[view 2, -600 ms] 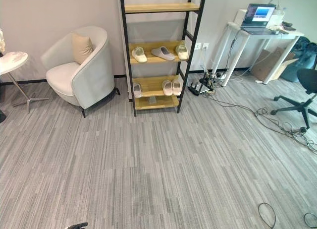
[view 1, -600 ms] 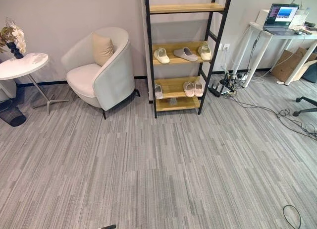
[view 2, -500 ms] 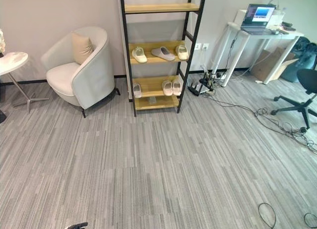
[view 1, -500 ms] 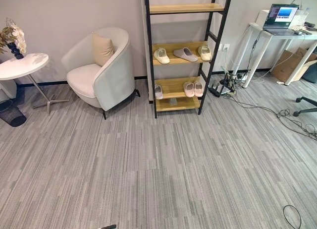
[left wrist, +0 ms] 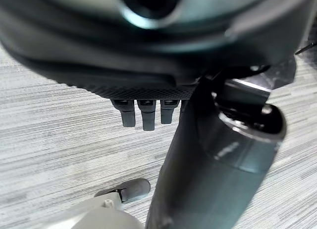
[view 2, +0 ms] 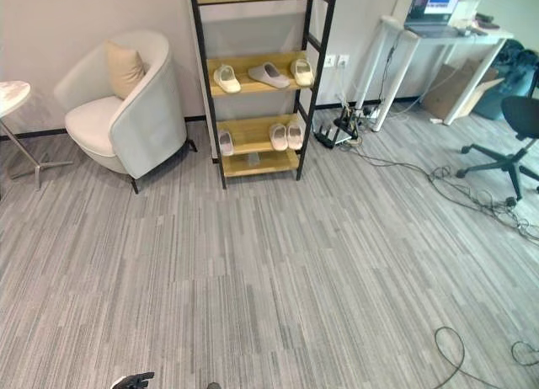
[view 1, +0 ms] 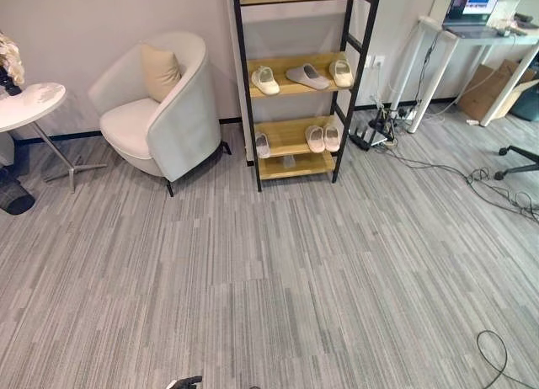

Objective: Arrange the slippers neatly on the shoe rack.

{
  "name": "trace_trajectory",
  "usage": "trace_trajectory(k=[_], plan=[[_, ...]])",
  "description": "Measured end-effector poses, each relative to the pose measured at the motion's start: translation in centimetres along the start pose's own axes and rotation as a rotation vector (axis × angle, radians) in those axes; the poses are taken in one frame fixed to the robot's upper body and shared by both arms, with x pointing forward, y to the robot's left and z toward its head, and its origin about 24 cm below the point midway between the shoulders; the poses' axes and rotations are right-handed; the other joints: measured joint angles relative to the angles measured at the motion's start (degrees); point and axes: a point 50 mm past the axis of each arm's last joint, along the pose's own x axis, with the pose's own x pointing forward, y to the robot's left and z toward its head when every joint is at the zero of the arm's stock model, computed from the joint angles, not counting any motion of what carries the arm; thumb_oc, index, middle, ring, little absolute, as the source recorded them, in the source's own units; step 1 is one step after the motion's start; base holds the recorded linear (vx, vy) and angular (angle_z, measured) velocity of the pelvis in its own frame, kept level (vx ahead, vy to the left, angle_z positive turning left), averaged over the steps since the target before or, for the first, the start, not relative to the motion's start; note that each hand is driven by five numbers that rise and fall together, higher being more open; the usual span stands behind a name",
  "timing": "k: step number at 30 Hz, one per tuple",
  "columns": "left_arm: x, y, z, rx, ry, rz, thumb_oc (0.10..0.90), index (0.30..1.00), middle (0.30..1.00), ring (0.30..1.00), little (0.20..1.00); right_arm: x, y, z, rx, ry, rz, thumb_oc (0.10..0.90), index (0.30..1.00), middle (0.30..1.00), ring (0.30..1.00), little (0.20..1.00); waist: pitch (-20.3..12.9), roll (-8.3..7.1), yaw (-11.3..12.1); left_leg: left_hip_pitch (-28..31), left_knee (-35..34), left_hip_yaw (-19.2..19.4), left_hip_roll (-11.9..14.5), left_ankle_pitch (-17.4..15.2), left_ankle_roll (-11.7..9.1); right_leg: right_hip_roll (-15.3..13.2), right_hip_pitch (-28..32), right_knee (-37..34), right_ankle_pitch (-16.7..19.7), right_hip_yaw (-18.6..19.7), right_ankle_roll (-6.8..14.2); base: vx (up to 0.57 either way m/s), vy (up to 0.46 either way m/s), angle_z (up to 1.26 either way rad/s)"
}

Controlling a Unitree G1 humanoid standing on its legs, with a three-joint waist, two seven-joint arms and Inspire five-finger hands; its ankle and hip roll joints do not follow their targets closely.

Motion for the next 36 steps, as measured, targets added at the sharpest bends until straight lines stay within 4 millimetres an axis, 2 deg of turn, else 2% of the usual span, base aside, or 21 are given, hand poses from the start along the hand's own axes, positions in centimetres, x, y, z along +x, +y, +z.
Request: trace_trajectory(k=[2, 3, 4, 6, 8, 11, 12, 15, 16, 19, 20, 21, 23, 25, 27, 29, 30, 32, 33, 35, 36], plan=[[0.0, -0.1, 0.1, 0.005, -0.002, 0.005, 0.8, 0.9, 0.9, 0.9, 0.9, 0.0, 0.2, 0.0, 0.001, -0.001, 0.013, 0.8, 0.9, 0.9, 0.9, 0.9, 0.52, 0.3, -0.26, -0.28, 1.03, 1.02, 0.53, -0.32, -0.63, 0.5, -0.58, 1.1, -0.59, 0.61, -0.53, 0.03, -0.177, -0.28], [0.1, -0.1, 0.7, 0.024, -0.018, 0.003, 0.8, 0.9, 0.9, 0.9, 0.9, 0.0, 0.4, 0.0, 0.002, 0.005, 0.023, 0.8, 0.9, 0.9, 0.9, 0.9, 2.01, 0.1, 0.01, -1.37, 4.52, 1.64, 0.9, -1.44, -2.59, 0.87, -1.5, 3.41, -2.17, 0.65, -1.45, 0.03, -0.16, -0.14], [0.2, 0.1, 1.5, 0.039, -0.04, 0.007, 0.8, 0.9, 0.9, 0.9, 0.9, 0.0, 0.7, -0.1, 0.003, 0.008, 0.031, 0.8, 0.9, 0.9, 0.9, 0.9, 3.03, -0.62, 0.17, -3.25, 8.32, 1.79, 0.67, -1.76, -3.08, 0.29, -2.47, 5.44, -3.02, 0.64, -2.46, 0.13, -0.141, 0.09], [0.4, 0.6, 5.6, 0.065, -0.173, 0.029, 0.8, 0.9, 0.9, 0.9, 0.9, 0.0, 1.0, -0.4, 0.003, 0.026, 0.036, 0.8, 0.9, 0.9, 0.9, 0.9, 6.31, -3.28, 1.04, -14.33, 25.65, 2.08, -0.49, -1.32, -5.93, -1.94, -4.21, 8.71, -4.44, 1.04, -3.76, 0.16, -0.053, 0.17], [0.3, -0.4, 6.6, 0.081, -0.216, 0.0, 0.8, 0.9, 0.9, 0.9, 0.9, 0.0, 0.0, -0.5, -0.019, 0.047, 0.008, 0.8, 0.9, 0.9, 0.9, 0.9, 7.02, -2.69, 1.65, -15.7, 21.82, 2.8, 0.32, -2.47, -3.91, -1.65, -2.42, 7.01, -2.84, 1.13, -3.82, 0.28, 0.006, -0.05], [0.2, -2.4, 6.8, 0.086, -0.239, -0.051, 0.8, 0.9, 0.9, 0.9, 0.9, 0.1, -1.3, 0.4, -0.063, 0.023, -0.018, 0.8, 0.9, 0.9, 0.9, 0.9, 7.46, -0.56, 2.35, -15.94, 8.88, 2.52, 1.0, -0.64, -6.16, -0.13, -0.31, 4.27, -3.25, 3.03, -4.95, 0.28, -0.004, -0.3], [0.2, -2.7, 6.9, 0.082, -0.244, -0.059, 0.8, 0.9, 0.9, 0.9, 0.9, 0.1, -1.3, 1.0, -0.073, 0.008, -0.018, 0.8, 0.9, 0.9, 0.9, 0.9, 7.67, -0.03, 2.89, -16.14, 7.39, 2.53, 1.18, -0.05, -6.48, 0.32, 0.35, 3.64, -3.29, 3.65, -5.0, 0.34, 0.026, -0.5], [0.2, -2.8, 6.9, 0.076, -0.243, -0.059, 0.8, 0.9, 0.9, 0.9, 0.9, 0.3, -0.5, 2.9, -0.128, -0.047, -0.002, 0.8, 0.9, 0.9, 0.9, 0.9, 7.76, 0.17, 3.59, -16.05, 2.52, 2.66, 1.05, 1.45, -6.74, 1.44, 3.31, 0.8, -3.11, 6.69, -5.84, 0.38, 0.072, -0.52], [0.2, -2.8, 7.1, 0.084, -0.25, -0.057, 0.8, 0.9, 0.9, 0.9, 0.9, 0.3, 0.0, 3.9, -0.153, -0.083, 0.011, 0.8, 0.9, 0.9, 0.9, 0.9, 7.77, 0.17, 4.61, -16.23, 2.17, 2.76, 0.73, 2.38, -5.66, 1.67, 4.51, 0.08, -3.25, 8.6, -6.14, 0.53, 0.148, -0.85], [0.3, -2.3, 6.0, 0.029, -0.203, -0.038, 0.8, 0.9, 0.9, 0.9, 0.9, 0.3, 0.8, 4.4, -0.204, -0.1, 0.029, 0.8, 0.9, 0.9, 0.9, 0.9, 5.83, -0.28, 6.27, -14.46, 0.82, 1.21, -0.55, 4.12, -2.35, 1.38, 7.89, -0.02, -6.21, 12.56, -4.31, 0.4, 0.124, -0.81], [0.3, -1.9, 5.1, 0.026, -0.166, -0.024, 0.8, 0.9, 0.9, 0.9, 0.9, 0.3, 1.3, 4.2, -0.223, -0.102, 0.042, 0.8, 0.9, 0.9, 0.9, 0.9, 3.92, -0.8, 6.21, -12.87, 0.88, 1.76, -1.08, 8.78, 1.44, 0.81, 8.93, 1.01, -8.71, 13.26, -3.09, 0.48, 0.177, -0.52], [0.4, -1.2, 4.9, 0.039, -0.153, -0.007, 0.8, 0.9, 0.9, 0.9, 0.9, 0.3, 2.2, 4.1, -0.223, -0.106, 0.065, 0.8, 0.9, 0.9, 0.9, 0.9, 3.53, -2.67, 5.86, -11.05, 0.43, 2.44, -2.34, 8.71, 3.49, -0.14, 8.47, 4.58, -10.32, 12.58, -0.54, 0.39, 0.185, -0.23], [0.4, -0.5, 4.6, 0.07, -0.134, 0.008, 0.8, 0.9, 0.9, 0.9, 0.9, 0.2, 3.3, 3.6, -0.215, -0.11, 0.099, 0.8, 0.9, 0.9, 0.9, 0.9, 3.11, -3.94, 5.83, -8.97, 0.54, 2.34, -2.31, 7.69, 4.36, -0.02, 4.77, 16.2, -13.34, 10.59, 5.82, 0.15, 0.11, -0.05], [0.4, -0.4, 4.8, 0.11, -0.139, 0.01, 0.8, 0.9, 0.9, 0.9, 0.9, 0.0, 4.4, 3.5, -0.21, -0.116, 0.135, 0.8, 0.9, 0.9, 0.9, 0.9, 2.6, -5.05, 5.81, -6.95, 1.4, 1.59, -3.17, 5.08, 6.66, -2.05, -3.89, 37.14, -13.42, 6.2, 12.09, 0.22, 0.166, -0.03], [0.4, -1.1, 5.9, 0.117, -0.171, -0.008, 0.8, 0.9, 0.9, 0.9, 0.9, 0.0, 4.5, 4.3, -0.203, -0.147, 0.143, 0.8, 0.9, 0.9, 0.9, 0.9, 3.16, -3.76, 5.53, -5.42, 3.38, 0.79, -3.92, 1.28, 8.77, -5.4, -8.24, 46.3, -12.56, 3.17, 12.4, 0.37, 0.199, 0.05], [0.4, -1.5, 6.2, 0.11, -0.183, -0.016, 0.8, 0.9, 0.9, 0.9, 0.9, -0.1, 4.8, 5.0, -0.192, -0.179, 0.153, 0.8, 0.9, 0.9, 0.9, 0.9, 4.51, -1.46, 4.88, -2.27, 3.57, -1.29, -3.35, -0.52, 8.63, -6.94, -10.28, 50.73, -11.89, 0.85, 10.79, 0.5, 0.145, 0.19], [0.4, -1.5, 6.7, 0.107, -0.2, -0.016, 0.8, 0.9, 0.9, 0.9, 0.9, -0.1, 4.9, 5.0, -0.192, -0.18, 0.159, 0.8, 0.9, 0.9, 0.9, 0.9, 4.81, -0.84, 4.02, -1.07, 3.55, -2.12, -3.31, -1.67, 9.24, -7.11, -11.26, 50.59, -12.08, 0.06, 10.48, 0.3, 0.051, 0.29], [0.4, -1.3, 6.5, 0.053, -0.197, 0.002, 0.8, 0.9, 0.9, 0.9, 0.9, -0.2, 5.3, 5.5, -0.156, -0.206, 0.17, 0.8, 0.9, 0.9, 0.9, 0.9, 5.86, 0.97, 2.58, 2.32, 2.77, -3.42, -1.48, -2.86, 7.87, -6.05, -15.61, 43.67, -13.85, -1.66, 6.98, 0.46, -0.038, 0.26], [0.3, -1.3, 6.6, 0.056, -0.202, 0.007, 0.8, 0.9, 0.9, 0.9, 0.9, -0.3, 5.4, 5.8, -0.149, -0.224, 0.174, 0.8, 0.9, 0.9, 0.9, 0.9, 5.65, 0.56, 2.22, 2.92, 2.84, -3.48, -1.37, -4.94, 8.44, -6.25, -18.7, 42.87, -13.52, -1.41, 7.24, 0.63, -0.071, 0.19], [0.4, -1.2, 6.4, 0.057, -0.189, 0.014, 0.8, 0.9, 0.9, 0.9, 0.9, -0.4, 5.7, 6.4, -0.16, -0.251, 0.183, 0.8, 0.9, 0.9, 0.9, 0.9, 5.59, 0.68, 0.67, 3.16, 3.46, -5.96, -0.11, -6.65, 7.24, -3.57, -19.83, 27.01, -11.54, 2.1, 7.69, 0.4, -0.073, 0.38], [0.4, -1.2, 6.6, 0.069, -0.191, 0.014, 0.8, 0.9, 0.9, 0.9, 0.9, -0.4, 5.9, 6.4, -0.143, -0.253, 0.189, 0.8, 0.9, 0.9, 0.9, 0.9, 6.15, -0.21, -0.33, 3.84, 3.38, -7.52, 0.15, -7.58, 7.6, -3.09, -21.1, 20.61, -8.67, 3.51, 7.23, 0.45, -0.083, 0.89]])
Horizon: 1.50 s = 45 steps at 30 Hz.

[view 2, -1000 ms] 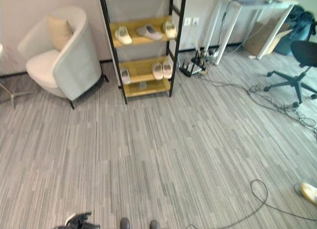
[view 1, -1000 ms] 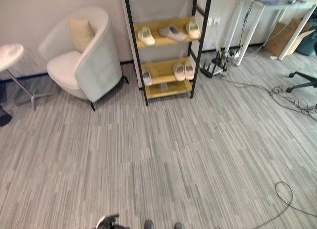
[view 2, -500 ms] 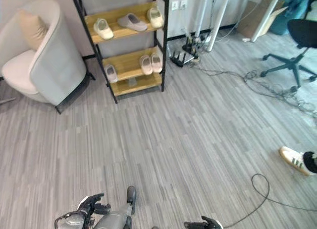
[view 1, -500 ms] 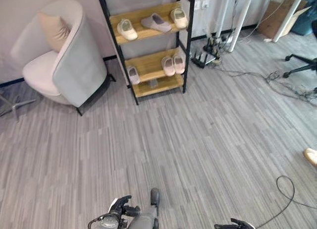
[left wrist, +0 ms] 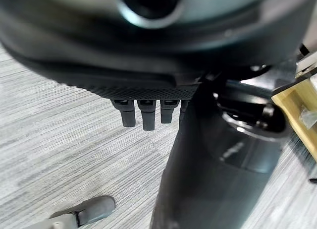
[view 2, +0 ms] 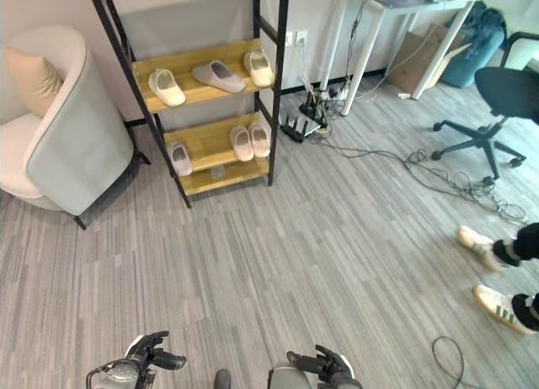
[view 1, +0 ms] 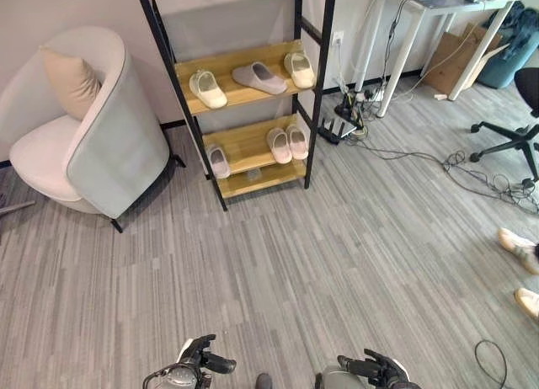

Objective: Arrange the slippers neatly on the shoe rack.

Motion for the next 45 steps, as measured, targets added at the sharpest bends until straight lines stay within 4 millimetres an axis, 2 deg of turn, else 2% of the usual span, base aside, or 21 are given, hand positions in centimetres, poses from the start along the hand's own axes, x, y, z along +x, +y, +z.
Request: trace_trajectory(k=[2, 4, 6, 9, 12, 13, 14, 16, 19, 20, 21, 22, 25, 28, 32, 34, 36, 37, 38, 42, 45], plan=[[0.0, 0.3, -0.7, 0.005, 0.042, 0.005, 0.8, 0.9, 0.9, 0.9, 0.9, 0.0, 0.2, -0.4, 0.024, 0.022, -0.001, 0.8, 0.9, 0.9, 0.9, 0.9, 0.26, -1.92, -1.18, 1.46, 0.26, -3.22, 0.8, -2.51, -2.49, -0.47, -0.13, -14.52, 6.39, 3.98, 1.27, 0.45, -0.108, 0.88], [-0.5, -0.5, -2.8, 0.002, 0.101, -0.017, 0.8, 0.9, 0.9, 0.9, 0.9, -0.5, -0.3, -2.7, 0.034, 0.11, -0.024, 0.8, 0.9, 0.9, 0.9, 0.9, -0.91, -3.34, -1.98, 5.65, -2.5, -6.15, 2.7, -4.86, -6.33, -1.34, -0.79, -10.79, 11.07, 0.33, 1.61, 0.5, -0.214, 1.01], [-0.8, -1.7, -3.7, -0.017, 0.127, -0.053, 0.8, 0.9, 0.9, 0.9, 0.9, -0.9, -1.2, -4.2, 0.04, 0.176, -0.058, 0.8, 0.9, 0.9, 0.9, 0.9, -1.2, -2.2, -2.36, 6.22, 2.19, -6.6, 3.54, -5.51, -9.73, 0.31, 1.48, -9.86, 11.84, -1.15, 1.18, 0.47, -0.247, 0.97], [-1.2, -2.5, -4.5, -0.018, 0.143, -0.077, 0.8, 0.9, 0.9, 0.9, 0.9, -1.8, -3.2, -6.2, 0.042, 0.244, -0.108, 0.8, 0.9, 0.9, 0.9, 0.9, -3.74, -1.01, -1.78, 7.38, 8.2, -5.17, 3.75, -2.1, -11.92, 2.27, 7.34, -9.8, 12.03, -2.22, -6.95, 0.26, -0.161, 0.76], [-1.0, -2.0, -4.1, -0.047, 0.124, -0.059, 0.8, 0.9, 0.9, 0.9, 0.9, -1.7, -4.1, -5.6, 0.054, 0.222, -0.131, 0.8, 0.9, 0.9, 0.9, 0.9, -4.22, -0.9, -1.1, -0.79, 27.27, -5.3, 2.6, -1.81, -15.8, 1.99, 11.46, -13.31, 13.51, -3.01, -9.1, 0.16, -0.215, 0.12], [-0.8, -2.1, -3.3, -0.056, 0.096, -0.059, 0.8, 0.9, 0.9, 0.9, 0.9, -1.2, -4.3, -4.0, 0.042, 0.165, -0.13, 0.8, 0.9, 0.9, 0.9, 0.9, -3.88, -0.66, -0.01, -10.11, 43.1, -5.03, 0.88, 2.0, -18.66, 2.02, 12.76, -13.57, 12.72, -3.6, -11.03, 0.18, -0.255, 0.17], [-0.8, -2.1, -2.9, -0.057, 0.08, -0.06, 0.8, 0.9, 0.9, 0.9, 0.9, -1.2, -4.4, -3.8, 0.038, 0.159, -0.13, 0.8, 0.9, 0.9, 0.9, 0.9, -3.93, -0.53, 0.08, -12.46, 47.31, -4.72, 0.57, 3.0, -18.75, 2.08, 12.87, -13.54, 12.61, -3.83, -11.15, 0.26, -0.222, 0.11], [-0.4, -1.6, -1.5, -0.072, 0.035, -0.046, 0.8, 0.9, 0.9, 0.9, 0.9, -0.7, -3.6, -2.6, 0.021, 0.122, -0.103, 0.8, 0.9, 0.9, 0.9, 0.9, -2.41, -1.78, 1.16, -18.95, 51.55, 2.5, 3.01, 5.84, -15.58, 1.85, 17.96, -15.94, 11.52, -6.14, -12.82, 0.36, -0.143, 0.46], [-0.1, -1.1, -0.2, -0.072, -0.014, -0.036, 0.8, 0.9, 0.9, 0.9, 0.9, -0.5, -2.9, -1.9, 0.006, 0.103, -0.092, 0.8, 0.9, 0.9, 0.9, 0.9, -1.57, -3.24, 1.67, -22.07, 43.62, 7.64, 4.21, 3.44, -12.3, 1.57, 22.05, -18.1, 10.47, -8.54, -13.14, 0.42, 0.016, 0.5], [-0.2, -1.0, -0.4, -0.073, -0.012, -0.035, 0.8, 0.9, 0.9, 0.9, 0.9, -0.5, -2.8, -1.5, 0.008, 0.065, -0.09, 0.8, 0.9, 0.9, 0.9, 0.9, -1.57, -3.26, 1.87, -22.34, 36.74, 9.05, 4.14, 3.19, -12.06, 1.64, 23.0, -18.87, 9.85, -8.58, -12.72, 0.37, 0.085, 0.23], [-0.3, -0.8, -0.7, -0.079, -0.006, -0.028, 0.8, 0.9, 0.9, 0.9, 0.9, -0.4, -2.5, -0.4, 0.043, 0.004, -0.074, 0.8, 0.9, 0.9, 0.9, 0.9, -1.81, -3.31, 2.06, -20.97, 22.29, 10.19, 4.13, 3.63, -12.43, 1.93, 23.35, -20.61, 9.25, -8.22, -10.61, 0.41, 0.095, 0.01], [-0.2, -0.7, -0.7, -0.108, -0.005, -0.021, 0.8, 0.9, 0.9, 0.9, 0.9, -0.5, -2.5, 0.2, 0.054, -0.044, -0.06, 0.8, 0.9, 0.9, 0.9, 0.9, -0.48, -2.49, 2.87, -19.01, 7.9, 10.03, 4.61, 5.35, -13.29, 3.13, 23.32, -20.93, 10.56, -7.85, -11.36, 0.56, 0.156, -0.11], [-0.2, 0.3, -0.7, -0.119, 0.005, 0.004, 0.8, 0.9, 0.9, 0.9, 0.9, -0.2, -3.0, -0.7, 0.036, 0.052, -0.088, 0.8, 0.9, 0.9, 0.9, 0.9, 0.97, -2.93, 4.63, -18.17, -3.97, 8.84, 4.66, 9.21, -14.38, 4.27, 27.97, -21.02, 6.07, -6.12, -7.76, 0.44, 0.159, -0.23], [-0.5, 0.5, -2.1, -0.166, 0.035, 0.025, 0.8, 0.9, 0.9, 0.9, 0.9, -1.1, -4.9, -3.4, 0.044, 0.139, -0.158, 0.8, 0.9, 0.9, 0.9, 0.9, -1.27, -2.96, 6.35, -18.27, 3.17, 9.13, 4.24, 9.48, -12.48, 3.88, 32.0, -21.12, 3.29, -4.35, -9.03, 0.31, 0.185, -0.47], [-0.8, 2.1, -3.6, -0.128, 0.082, 0.061, 0.8, 0.9, 0.9, 0.9, 0.9, -1.7, -3.3, -5.4, 0.068, 0.167, -0.122, 0.8, 0.9, 0.9, 0.9, 0.9, -4.45, -7.12, 5.5, -14.82, 2.19, 10.85, -0.28, 14.3, -4.97, -0.97, 30.73, -13.35, -1.33, -1.56, -3.89, 0.21, 0.172, -0.34], [-0.8, 2.2, -3.6, -0.07, 0.092, 0.051, 0.8, 0.9, 0.9, 0.9, 0.9, -1.6, -2.4, -4.9, 0.077, 0.138, -0.093, 0.8, 0.9, 0.9, 0.9, 0.9, -3.7, -5.86, 4.86, -12.81, 0.82, 10.73, 0.14, 13.64, -4.12, -1.75, 22.29, 4.69, -3.43, -1.37, 0.0, 0.09, 0.118, -0.08], [-0.8, 2.3, -3.5, -0.062, 0.091, 0.052, 0.8, 0.9, 0.9, 0.9, 0.9, -1.5, -2.1, -4.6, 0.08, 0.124, -0.082, 0.8, 0.9, 0.9, 0.9, 0.9, -3.68, -5.83, 4.74, -12.54, 0.84, 10.45, -0.2, 13.32, -3.94, -2.44, 20.49, 8.33, -3.79, -1.19, 0.61, 0.2, 0.053, -0.01], [-0.5, 2.4, -2.7, -0.016, 0.068, 0.051, 0.8, 0.9, 0.9, 0.9, 0.9, -1.2, -1.5, -3.8, 0.098, 0.092, -0.059, 0.8, 0.9, 0.9, 0.9, 0.9, -2.8, -5.06, 4.63, -10.21, 0.83, 9.89, -1.48, 10.41, -1.39, -5.6, 15.65, 15.54, -4.29, -1.58, 1.92, 0.27, -0.055, 0.11], [-0.5, 2.3, -2.5, 0.001, 0.061, 0.052, 0.8, 0.9, 0.9, 0.9, 0.9, -1.0, -1.4, -2.9, 0.103, 0.061, -0.052, 0.8, 0.9, 0.9, 0.9, 0.9, -2.0, -3.97, 4.43, -8.83, 0.8, 9.63, -1.6, 9.45, -1.51, -7.02, 14.24, 15.92, -4.28, -2.0, 1.96, 0.3, -0.118, 0.07], [-0.7, 2.6, -3.0, 0.011, 0.071, 0.081, 0.8, 0.9, 0.9, 0.9, 0.9, -0.6, -1.0, 1.1, 0.164, -0.105, -0.037, 0.8, 0.9, 0.9, 0.9, 0.9, -1.09, -2.27, 2.87, -6.13, -0.88, 9.03, -2.1, 8.75, -2.69, -13.23, 11.89, -2.36, -0.19, -5.11, 4.19, 0.17, -0.083, 0.08], [-1.1, 3.3, -4.5, 0.027, 0.106, 0.097, 0.8, 0.9, 0.9, 0.9, 0.9, -0.8, -1.4, 2.5, 0.203, -0.168, -0.061, 0.8, 0.9, 0.9, 0.9, 0.9, -1.37, -4.05, 2.17, -3.23, -2.94, 8.72, -2.08, 7.94, -3.68, -12.34, 11.21, -13.58, 7.6, -2.25, 5.04, 0.2, -0.171, 0.11]])
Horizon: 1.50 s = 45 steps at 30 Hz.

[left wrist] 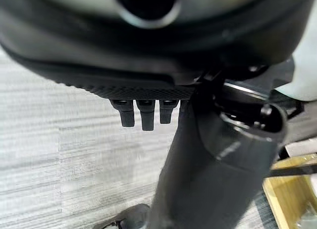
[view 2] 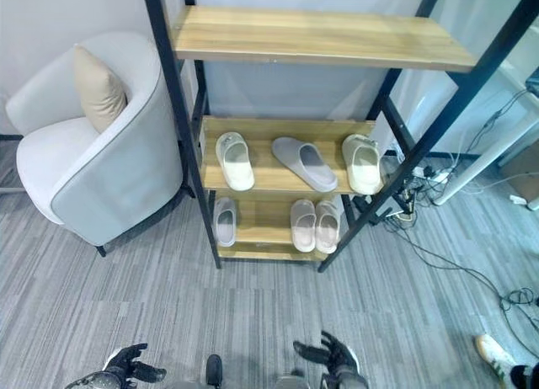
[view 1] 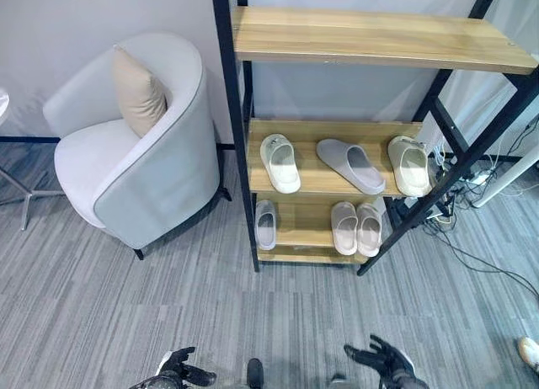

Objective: Arrange the slippers neatly on the shoe rack.

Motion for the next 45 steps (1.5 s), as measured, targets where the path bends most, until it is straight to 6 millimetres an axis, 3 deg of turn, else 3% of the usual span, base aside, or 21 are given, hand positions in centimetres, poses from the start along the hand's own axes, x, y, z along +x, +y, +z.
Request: trace_trajectory(k=[2, 3, 7, 10, 13, 17, 22, 25, 31, 35, 42, 45], plan=[[-0.3, 0.0, -1.5, 0.011, 0.033, -0.002, 0.8, 0.9, 0.9, 0.9, 0.9, -0.1, -0.4, 0.8, 0.028, -0.051, -0.032, 0.8, 0.9, 0.9, 0.9, 0.9, -0.37, -0.94, -0.65, 0.9, -0.43, -0.35, -0.19, -0.1, -0.65, 1.0, 0.03, -2.85, 3.26, 0.83, -1.09, 0.07, -0.13, 0.16], [-0.5, -0.3, -2.0, 0.018, 0.046, -0.011, 0.8, 0.9, 0.9, 0.9, 0.9, -0.4, -1.2, 0.7, 0.039, -0.062, -0.064, 0.8, 0.9, 0.9, 0.9, 0.9, -0.38, -2.19, -1.68, 1.79, -0.32, -1.74, -0.67, -0.61, -1.76, 1.22, 1.33, -3.69, 7.48, 1.86, -2.54, 0.16, -0.281, 0.49], [-1.1, -2.5, -3.3, 0.022, 0.052, -0.064, 0.8, 0.9, 0.9, 0.9, 0.9, -1.4, -5.0, 1.6, -0.037, -0.114, -0.16, 0.8, 0.9, 0.9, 0.9, 0.9, -1.34, 1.81, -1.87, 3.54, 0.6, -3.04, 4.7, -2.29, -5.99, 6.6, 6.22, -7.41, 9.22, -0.11, -5.25, 0.12, -0.226, 0.16], [-1.2, -2.8, -3.4, 0.038, 0.053, -0.073, 0.8, 0.9, 0.9, 0.9, 0.9, -1.6, -5.7, 3.4, -0.088, -0.183, -0.155, 0.8, 0.9, 0.9, 0.9, 0.9, -1.37, 2.93, -2.11, 3.78, 1.93, -2.97, 6.64, -2.43, -7.16, 8.52, 7.3, -7.42, 8.59, -0.85, -6.73, 0.02, -0.149, 0.01], [-1.1, -3.2, -2.8, 0.047, 0.039, -0.084, 0.8, 0.9, 0.9, 0.9, 0.9, -1.9, -4.8, 5.4, -0.166, -0.264, -0.071, 0.8, 0.9, 0.9, 0.9, 0.9, -1.39, 3.87, -2.06, 3.48, 2.1, -3.1, 8.29, -2.62, -8.35, 10.27, 7.53, -7.45, 8.01, -1.21, -7.73, 0.02, -0.138, 0.05], [-0.9, -3.4, -2.0, 0.076, 0.01, -0.094, 0.8, 0.9, 0.9, 0.9, 0.9, -2.7, -1.3, 7.0, -0.352, -0.329, 0.211, 0.8, 0.9, 0.9, 0.9, 0.9, -1.46, 4.36, -1.77, 3.18, 1.08, -5.12, 9.79, -2.68, -9.91, 11.83, 7.76, -7.84, 7.5, -3.7, -8.26, 0.04, -0.061, 0.26], [-0.9, -3.4, -1.5, 0.097, -0.017, -0.101, 0.8, 0.9, 0.9, 0.9, 0.9, -5.2, 2.2, 8.9, -0.489, -0.421, 0.514, 0.8, 0.9, 0.9, 0.9, 0.9, -1.47, 4.38, -0.23, 2.85, 0.08, -6.07, 9.96, -2.8, -10.12, 11.54, 7.76, -7.84, 7.33, -4.46, -8.52, 0.08, -0.005, 0.14], [-0.9, -3.5, -1.5, 0.12, -0.023, -0.105, 0.8, 0.9, 0.9, 0.9, 0.9, -7.2, 3.2, 11.9, -0.577, -0.573, 0.582, 0.8, 0.9, 0.9, 0.9, 0.9, -1.77, 4.49, -0.36, 3.1, -0.79, -6.13, 9.56, -2.06, -9.22, 11.07, 7.77, -7.85, 7.39, -4.75, -8.28, 0.09, 0.044, 0.06], [-0.9, -3.7, -1.2, 0.125, -0.043, -0.111, 0.8, 0.9, 0.9, 0.9, 0.9, -8.2, 2.2, 18.5, -0.645, -0.851, 0.362, 0.8, 0.9, 0.9, 0.9, 0.9, -1.93, 4.21, -0.24, 3.33, -0.55, -6.04, 8.39, -1.76, -9.24, 10.13, 7.57, -7.85, 7.51, -4.49, -7.75, 0.05, 0.043, -0.01], [-0.9, -3.8, -0.8, 0.143, -0.067, -0.118, 0.8, 0.9, 0.9, 0.9, 0.9, -6.7, 0.7, 24.1, -0.62, -0.971, 0.087, 0.8, 0.9, 0.9, 0.9, 0.9, -1.9, 4.15, 1.09, 2.6, -0.52, -5.84, 8.05, -1.77, -9.17, 9.75, 6.66, -7.84, 7.79, -4.25, -7.58, 0.03, 0.033, -0.02], [-0.9, -3.8, 0.1, 0.155, -0.113, -0.114, 0.8, 0.9, 0.9, 0.9, 0.9, -7.7, -0.3, 27.1, -0.685, -1.097, -0.106, 0.8, 0.9, 0.9, 0.9, 0.9, -1.71, 4.47, 3.11, -0.89, -0.52, -6.66, 8.07, -1.31, -9.45, 9.82, 3.81, -7.83, 7.92, -5.55, -7.72, -0.02, 0.023, 0.08], [-0.7, -3.8, 0.9, 0.171, -0.145, -0.101, 0.8, 0.9, 0.9, 0.9, 0.9, -7.3, -1.1, 28.1, -0.681, -1.112, -0.21, 0.8, 0.9, 0.9, 0.9, 0.9, -0.77, 4.62, 3.71, -2.65, -0.52, -7.43, 7.9, -0.88, -9.55, 9.82, 2.39, -7.83, 8.04, -6.09, -7.8, -0.02, 0.02, 0.1]])
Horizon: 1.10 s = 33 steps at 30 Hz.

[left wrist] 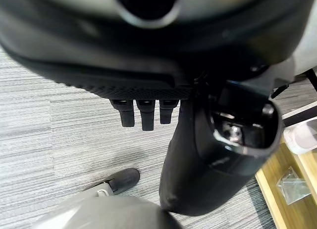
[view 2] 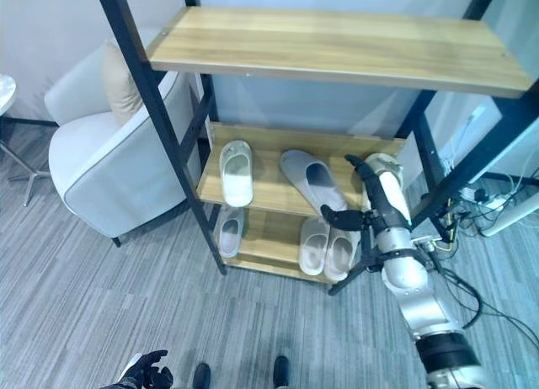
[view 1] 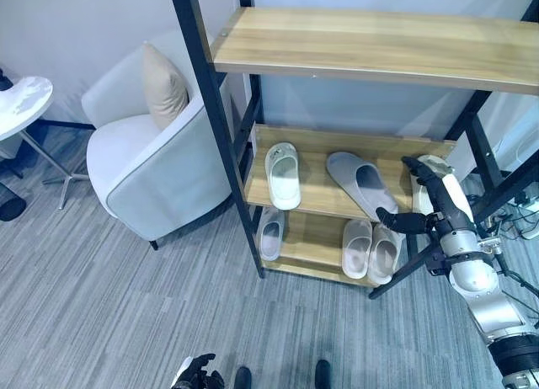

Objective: Arrange the slippers neatly on the shoe rack.

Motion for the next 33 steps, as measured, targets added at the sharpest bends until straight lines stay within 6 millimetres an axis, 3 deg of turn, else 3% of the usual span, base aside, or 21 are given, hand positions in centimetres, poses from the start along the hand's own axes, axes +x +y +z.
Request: trace_trajectory(k=[8, 13, 20, 26, 33], plan=[[0.5, 0.6, 2.1, -0.002, -0.069, 0.034, 0.8, 0.9, 0.9, 0.9, 0.9, 1.9, -2.1, -0.5, 0.003, 0.046, -0.151, 0.8, 0.9, 0.9, 0.9, 0.9, 3.97, 0.28, 0.83, -3.25, 0.01, -1.1, -0.09, 0.77, -0.2, 0.08, -2.61, 0.39, 0.45, -1.13, 0.01, 0.0, 0.008, 0.08], [0.7, 0.8, 3.2, 0.009, -0.109, 0.04, 0.8, 0.9, 0.9, 0.9, 0.9, 2.7, -3.0, 0.5, 0.022, 0.012, -0.209, 0.8, 0.9, 0.9, 0.9, 0.9, 5.72, 0.06, 0.71, -4.9, 0.02, -1.77, -0.57, 0.96, -0.08, -0.36, -3.91, 0.39, 0.51, -1.83, 0.09, 0.0, 0.0, 0.07], [0.9, 1.6, 4.4, 0.016, -0.146, 0.075, 0.8, 0.9, 0.9, 0.9, 0.9, 4.1, -6.2, 2.2, -0.039, -0.054, -0.288, 0.8, 0.9, 0.9, 0.9, 0.9, 7.66, -0.72, 2.16, -7.76, 0.03, -2.29, -0.88, 1.4, -0.08, -0.69, -6.34, 0.41, 0.74, -2.54, 0.25, 0.0, -0.003, 0.05], [1.1, 2.3, 5.0, 0.022, -0.166, 0.094, 0.8, 0.9, 0.9, 0.9, 0.9, 5.5, -9.4, 2.8, -0.277, -0.068, -0.309, 0.8, 0.9, 0.9, 0.9, 0.9, 8.62, -2.19, 2.63, -9.03, 0.03, -2.36, -1.05, 1.48, -0.07, -0.89, -7.49, 0.42, 0.8, -2.7, 0.2, 0.0, 0.001, 0.02], [1.2, 2.7, 5.7, 0.024, -0.183, 0.112, 0.8, 0.9, 0.9, 0.9, 0.9, 5.7, -9.7, 3.3, -0.282, -0.081, -0.319, 0.8, 0.9, 0.9, 0.9, 0.9, 8.92, -2.7, 2.48, -10.57, 0.04, -2.64, -1.13, 1.53, -0.12, -0.95, -8.81, 0.43, 0.8, -3.06, 0.2, 0.0, -0.002, 0.01]])
